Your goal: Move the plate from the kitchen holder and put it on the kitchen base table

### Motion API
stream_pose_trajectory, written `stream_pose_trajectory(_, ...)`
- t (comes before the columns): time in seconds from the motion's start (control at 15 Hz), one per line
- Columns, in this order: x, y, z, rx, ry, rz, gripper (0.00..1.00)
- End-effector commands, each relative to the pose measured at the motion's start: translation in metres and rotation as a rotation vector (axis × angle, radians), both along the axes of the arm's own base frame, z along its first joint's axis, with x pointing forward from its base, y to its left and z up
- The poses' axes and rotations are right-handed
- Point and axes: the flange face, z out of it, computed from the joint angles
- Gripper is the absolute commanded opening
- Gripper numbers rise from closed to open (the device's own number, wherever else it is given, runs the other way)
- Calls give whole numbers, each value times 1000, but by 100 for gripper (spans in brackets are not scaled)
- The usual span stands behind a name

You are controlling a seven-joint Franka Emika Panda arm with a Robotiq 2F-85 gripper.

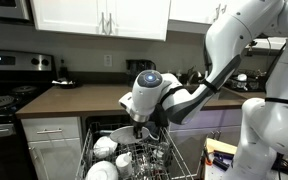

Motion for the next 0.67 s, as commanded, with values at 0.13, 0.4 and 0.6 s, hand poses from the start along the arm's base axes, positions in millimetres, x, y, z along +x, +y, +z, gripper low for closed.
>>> stream_pose_trajectory(0.13, -4, -7, 4, -26, -103, -19, 6)
stream_pose_trajectory(0.4, -3, -11, 4, -59, -180, -19, 6)
stream_pose_trajectory(0.6, 1, -11, 2, -94, -247, -16, 6)
